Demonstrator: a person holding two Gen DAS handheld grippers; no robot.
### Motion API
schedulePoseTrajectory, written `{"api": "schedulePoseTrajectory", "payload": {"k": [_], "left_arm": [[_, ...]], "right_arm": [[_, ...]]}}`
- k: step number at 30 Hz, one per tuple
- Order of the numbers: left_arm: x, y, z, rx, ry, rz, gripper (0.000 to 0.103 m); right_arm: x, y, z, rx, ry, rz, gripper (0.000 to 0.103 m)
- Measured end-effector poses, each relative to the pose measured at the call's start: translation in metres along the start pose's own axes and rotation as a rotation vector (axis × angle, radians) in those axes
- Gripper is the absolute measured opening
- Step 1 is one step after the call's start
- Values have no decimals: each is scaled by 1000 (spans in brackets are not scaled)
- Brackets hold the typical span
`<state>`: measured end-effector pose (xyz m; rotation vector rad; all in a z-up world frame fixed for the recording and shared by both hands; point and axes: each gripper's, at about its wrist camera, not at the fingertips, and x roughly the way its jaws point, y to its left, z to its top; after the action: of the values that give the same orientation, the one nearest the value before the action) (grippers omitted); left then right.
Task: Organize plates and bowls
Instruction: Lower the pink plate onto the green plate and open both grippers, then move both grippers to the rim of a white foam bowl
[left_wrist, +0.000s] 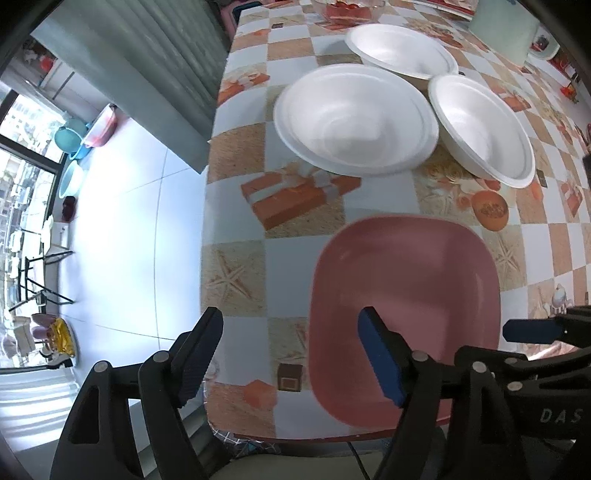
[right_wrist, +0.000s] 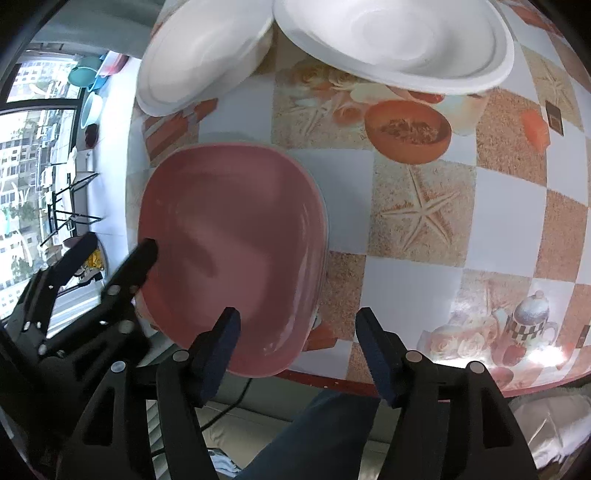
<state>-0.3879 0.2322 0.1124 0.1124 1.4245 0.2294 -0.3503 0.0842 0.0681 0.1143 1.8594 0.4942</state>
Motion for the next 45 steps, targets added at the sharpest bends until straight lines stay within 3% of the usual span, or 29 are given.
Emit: {"api": "schedulePoseTrajectory", "payload": {"k": [6, 12, 17, 22, 28, 35, 45], "left_arm": [[1, 12, -7, -38, 14, 32, 79], [5, 29, -15, -77, 39, 30, 79], [-6, 24, -3, -115, 25, -53, 79], [-23, -12, 28, -99, -1, -156, 79], [-25, -62, 76, -131, 20, -267, 79], [-1, -87, 107, -251, 90, -245, 79], [33, -106, 121, -330, 165, -172, 79]], "right_arm": [[13, 14, 4, -55, 24, 28, 66], [6, 24, 3, -136, 16, -17, 67], [-29, -2, 6, -126, -58, -91, 67], [-76, -60, 13, -24, -149, -182, 67], [-110, -105, 45, 42, -194, -225, 67], [-120, -112, 97, -25, -192, -246, 67], [-92, -97, 146, -147, -133, -238, 67]]}}
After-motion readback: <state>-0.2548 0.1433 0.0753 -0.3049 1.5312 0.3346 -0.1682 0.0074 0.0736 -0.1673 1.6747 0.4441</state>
